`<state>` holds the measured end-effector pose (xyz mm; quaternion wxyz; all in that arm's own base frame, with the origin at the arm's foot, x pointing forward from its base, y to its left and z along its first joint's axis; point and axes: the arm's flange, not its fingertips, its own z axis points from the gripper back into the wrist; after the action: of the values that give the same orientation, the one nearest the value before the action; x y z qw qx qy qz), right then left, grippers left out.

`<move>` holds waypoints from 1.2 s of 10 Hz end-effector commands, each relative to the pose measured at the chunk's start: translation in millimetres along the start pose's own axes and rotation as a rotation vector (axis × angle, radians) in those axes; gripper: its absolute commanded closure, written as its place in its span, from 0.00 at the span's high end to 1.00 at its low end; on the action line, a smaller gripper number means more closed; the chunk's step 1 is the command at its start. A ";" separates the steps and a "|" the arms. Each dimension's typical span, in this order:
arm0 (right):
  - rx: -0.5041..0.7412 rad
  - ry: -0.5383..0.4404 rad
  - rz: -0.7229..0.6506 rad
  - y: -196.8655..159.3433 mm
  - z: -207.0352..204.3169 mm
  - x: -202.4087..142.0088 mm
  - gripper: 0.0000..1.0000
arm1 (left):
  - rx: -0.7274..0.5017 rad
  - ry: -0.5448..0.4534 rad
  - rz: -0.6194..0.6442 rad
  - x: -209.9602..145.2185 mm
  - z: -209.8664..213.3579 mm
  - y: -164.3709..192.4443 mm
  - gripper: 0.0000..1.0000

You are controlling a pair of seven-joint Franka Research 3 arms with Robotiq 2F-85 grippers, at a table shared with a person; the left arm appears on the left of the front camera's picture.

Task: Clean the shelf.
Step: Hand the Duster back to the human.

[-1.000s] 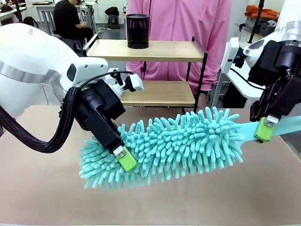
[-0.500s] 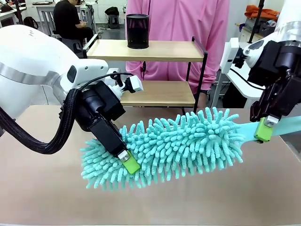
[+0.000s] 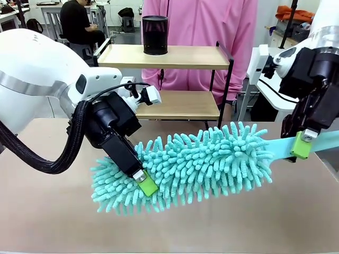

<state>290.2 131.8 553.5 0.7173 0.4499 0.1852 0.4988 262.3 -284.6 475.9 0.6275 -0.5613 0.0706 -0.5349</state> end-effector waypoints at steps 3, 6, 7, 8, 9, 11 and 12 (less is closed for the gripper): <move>0.074 -0.689 -0.192 -8.6 49.2 -55.1 1.00 | -0.008 0.013 -0.055 -26.8 29.5 -6.0 0.00; -0.035 -1.383 -0.544 -37.3 72.0 -143.0 1.00 | 0.003 0.021 -0.075 -55.8 61.1 -5.2 0.00; 0.018 -1.452 -0.551 -44.1 66.0 -171.0 1.00 | 0.010 -0.020 -0.075 -66.0 74.0 -6.1 0.00; 0.021 -1.527 -0.610 -52.1 56.7 -200.6 1.00 | 0.020 -0.090 -0.065 -75.9 86.6 -9.0 0.00; 0.058 -1.575 -0.621 -60.0 46.1 -223.0 1.00 | 0.084 -0.202 -0.048 -92.8 111.3 -13.6 0.00; 0.037 -1.170 -0.509 -67.9 66.0 -226.8 1.00 | 0.194 -0.488 -0.022 -136.3 164.4 -37.3 0.00; 0.037 -1.170 -0.509 -67.9 66.0 -226.8 1.00 | 0.231 -0.606 -0.080 -164.2 187.4 -62.3 0.00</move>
<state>273.1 -122.4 488.2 0.7805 0.6020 -0.1517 -0.0738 303.6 -52.6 495.6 0.6688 -0.6099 -0.1323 -0.4040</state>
